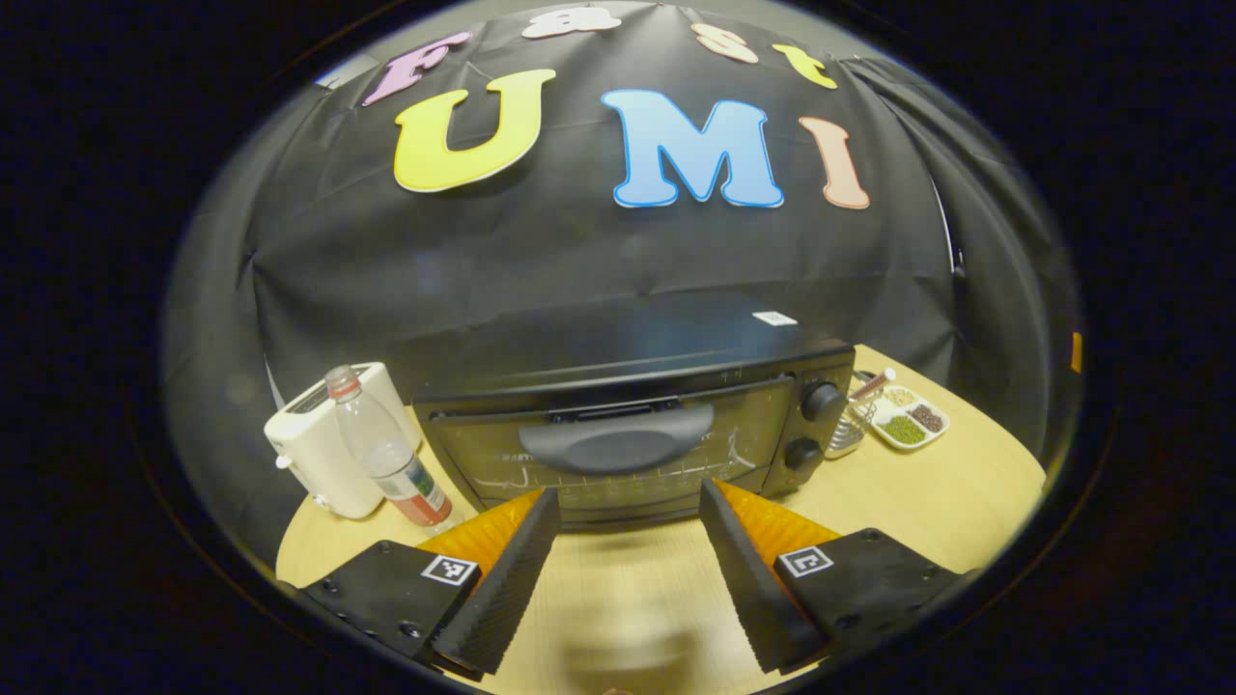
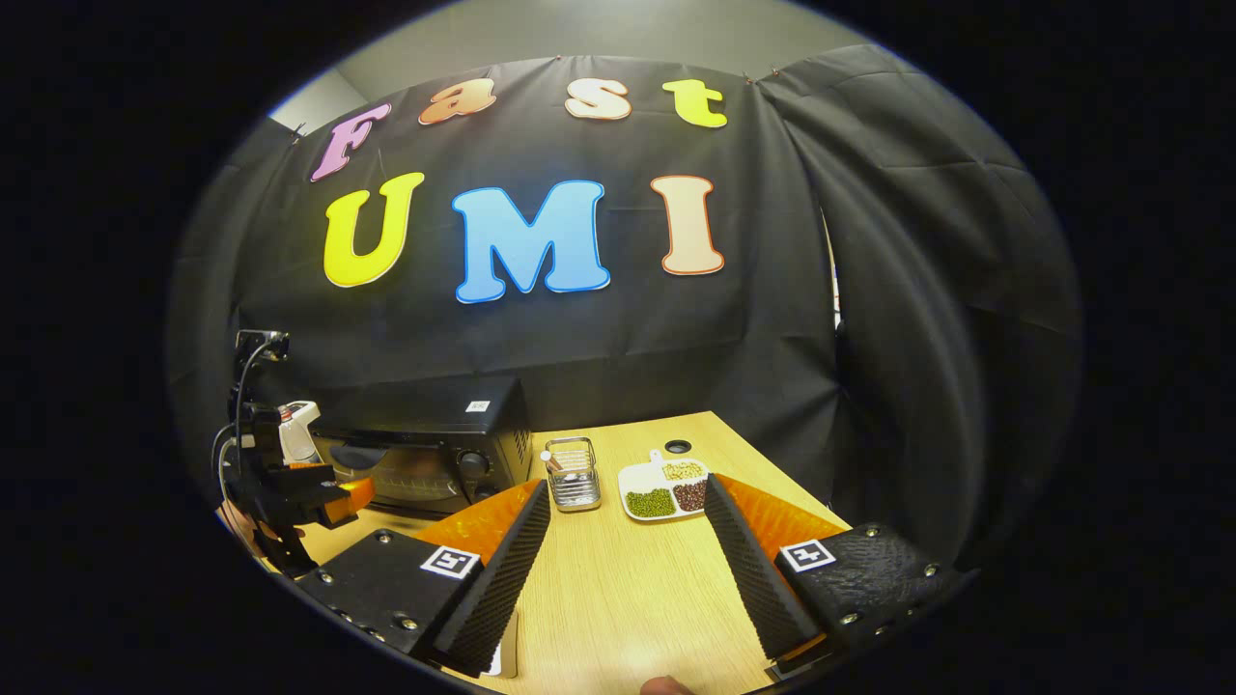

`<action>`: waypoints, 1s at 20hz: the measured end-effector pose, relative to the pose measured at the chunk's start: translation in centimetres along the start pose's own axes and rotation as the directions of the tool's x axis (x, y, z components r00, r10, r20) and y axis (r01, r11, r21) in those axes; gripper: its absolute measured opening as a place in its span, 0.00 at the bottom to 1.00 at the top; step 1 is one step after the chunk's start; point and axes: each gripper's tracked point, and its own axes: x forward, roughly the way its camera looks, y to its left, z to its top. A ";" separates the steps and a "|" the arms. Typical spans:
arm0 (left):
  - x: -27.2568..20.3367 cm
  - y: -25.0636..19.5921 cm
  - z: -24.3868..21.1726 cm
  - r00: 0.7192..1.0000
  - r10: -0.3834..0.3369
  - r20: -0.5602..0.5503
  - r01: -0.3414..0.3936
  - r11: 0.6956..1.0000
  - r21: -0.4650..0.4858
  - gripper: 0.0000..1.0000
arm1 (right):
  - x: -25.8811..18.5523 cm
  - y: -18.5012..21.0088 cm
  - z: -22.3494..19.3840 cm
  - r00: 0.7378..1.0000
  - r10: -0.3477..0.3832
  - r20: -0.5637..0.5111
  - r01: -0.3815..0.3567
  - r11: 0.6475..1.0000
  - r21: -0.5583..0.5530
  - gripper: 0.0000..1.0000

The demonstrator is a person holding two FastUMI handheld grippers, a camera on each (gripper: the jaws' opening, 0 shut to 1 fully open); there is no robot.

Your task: Open the electric oven with the left hand, put the food in, and close the electric oven.

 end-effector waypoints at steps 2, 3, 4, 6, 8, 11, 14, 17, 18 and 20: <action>0.1 -0.3 1.3 0.999 -0.009 0.039 0.009 1.000 -0.006 0.98 | -0.1 0.3 0.3 1.000 -0.002 0.010 0.002 1.000 0.006 0.98; -0.2 -0.4 2.0 0.998 -0.011 0.059 0.011 1.000 -0.012 0.98 | -0.2 0.4 0.7 1.000 -0.003 0.020 0.003 1.000 0.011 0.98; -0.6 -0.5 2.7 0.997 -0.012 0.080 0.013 1.000 -0.020 0.97 | -0.1 0.4 1.0 1.000 -0.003 0.030 0.003 1.000 0.018 0.97; -1.8 -0.6 4.4 0.992 -0.008 0.122 0.013 0.999 -0.038 0.99 | -0.1 0.8 1.8 0.999 0.012 0.050 -0.013 0.999 0.031 0.98; -3.2 -0.4 6.3 0.985 0.008 0.172 0.002 0.998 -0.058 1.00 | -0.2 1.2 2.8 0.996 0.037 0.077 -0.040 0.999 0.029 0.98; -7.1 -0.1 8.9 0.972 0.049 0.230 -0.029 0.995 -0.091 1.00 | -1.1 1.9 4.4 0.987 0.104 0.118 -0.105 0.994 -0.005 0.97; -11.6 -0.1 10.9 0.955 0.093 0.280 -0.068 0.993 -0.099 1.00 | -2.7 2.1 6.2 0.971 0.164 0.173 -0.154 0.985 -0.072 0.97; -16.1 -0.8 11.9 0.936 0.138 0.324 -0.117 0.990 -0.083 1.00 | -4.8 1.8 7.1 0.955 0.219 0.201 -0.200 0.973 -0.112 0.98; -17.7 -1.1 12.1 0.928 0.153 0.340 -0.136 0.988 -0.073 1.00 | -5.2 1.4 7.0 0.951 0.233 0.201 -0.212 0.970 -0.119 0.98; -20.5 -1.7 12.4 0.913 0.184 0.364 -0.173 0.983 -0.063 1.00 | -6.4 0.6 6.9 0.946 0.257 0.196 -0.236 0.964 -0.121 0.98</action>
